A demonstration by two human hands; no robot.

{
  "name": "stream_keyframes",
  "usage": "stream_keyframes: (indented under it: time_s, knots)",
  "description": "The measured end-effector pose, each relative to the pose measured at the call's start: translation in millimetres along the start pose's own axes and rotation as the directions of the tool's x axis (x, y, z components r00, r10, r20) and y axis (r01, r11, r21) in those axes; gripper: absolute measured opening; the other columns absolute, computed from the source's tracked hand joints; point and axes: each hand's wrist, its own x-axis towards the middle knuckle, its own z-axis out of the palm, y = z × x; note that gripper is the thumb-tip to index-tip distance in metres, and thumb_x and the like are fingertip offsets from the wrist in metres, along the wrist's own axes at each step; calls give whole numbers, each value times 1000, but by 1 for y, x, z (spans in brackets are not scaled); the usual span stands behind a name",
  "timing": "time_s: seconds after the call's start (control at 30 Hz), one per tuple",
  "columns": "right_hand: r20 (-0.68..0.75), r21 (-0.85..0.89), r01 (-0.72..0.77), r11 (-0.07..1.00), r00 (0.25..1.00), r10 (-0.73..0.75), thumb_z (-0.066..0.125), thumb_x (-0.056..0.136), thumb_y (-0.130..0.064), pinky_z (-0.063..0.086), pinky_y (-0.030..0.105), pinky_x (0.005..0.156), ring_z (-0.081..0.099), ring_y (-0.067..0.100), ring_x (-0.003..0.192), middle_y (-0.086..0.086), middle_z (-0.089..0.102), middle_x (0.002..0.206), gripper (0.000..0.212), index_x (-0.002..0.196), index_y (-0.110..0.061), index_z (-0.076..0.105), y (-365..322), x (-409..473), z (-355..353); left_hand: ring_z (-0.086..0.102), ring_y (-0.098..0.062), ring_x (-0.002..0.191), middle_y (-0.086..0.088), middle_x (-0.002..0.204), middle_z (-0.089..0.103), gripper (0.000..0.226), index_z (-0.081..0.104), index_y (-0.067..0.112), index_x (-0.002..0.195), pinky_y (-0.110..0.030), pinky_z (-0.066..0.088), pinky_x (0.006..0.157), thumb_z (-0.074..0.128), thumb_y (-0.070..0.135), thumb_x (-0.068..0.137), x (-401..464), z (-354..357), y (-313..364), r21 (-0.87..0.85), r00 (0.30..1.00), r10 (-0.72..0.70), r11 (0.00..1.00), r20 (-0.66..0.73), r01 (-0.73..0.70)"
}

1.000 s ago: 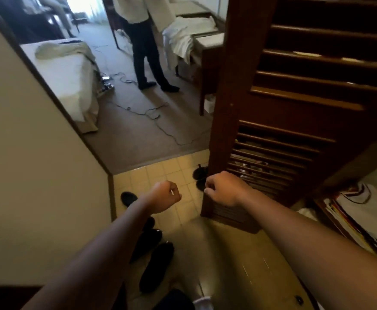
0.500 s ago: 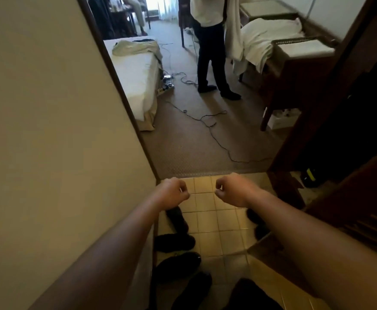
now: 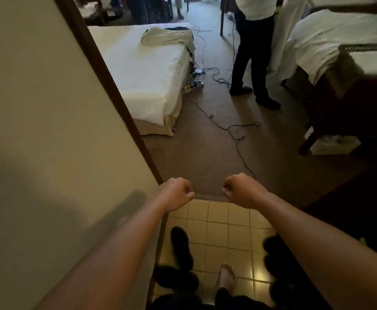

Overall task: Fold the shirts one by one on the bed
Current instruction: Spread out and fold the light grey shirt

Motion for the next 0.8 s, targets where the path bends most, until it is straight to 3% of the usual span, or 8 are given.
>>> stream_keyframes:
  time_s: [0.2, 0.63, 0.8]
  knots:
    - [45, -6, 23, 1000, 999, -23, 56, 100, -30, 56, 32, 77, 61, 8, 80, -5, 66, 92, 16, 101, -22, 69, 28, 89, -48, 64, -7, 92, 5, 108, 66, 22, 66, 26, 118, -37, 59, 86, 58, 37, 101, 81, -34, -5, -53, 997, -70, 996, 29, 71]
    - [174, -63, -28, 998, 984, 39, 55, 99, -33, 58, 42, 82, 65, 14, 84, -3, 68, 95, 20, 101, -20, 70, 50, 346, -158, 64, -16, 104, 0, 118, 66, 28, 65, 22, 124, -42, 56, 92, 57, 38, 101, 332, -158, -47, 11, 978, -124, 992, 166, 124]
    - [144, -7, -34, 999, 989, 35, 53, 99, -33, 58, 43, 81, 65, 16, 86, -1, 68, 96, 22, 101, -19, 70, 42, 445, -208, 64, -15, 100, 2, 114, 66, 24, 67, 24, 117, -41, 56, 91, 57, 38, 101, 431, -223, -58, 0, 982, -126, 992, 138, 127]
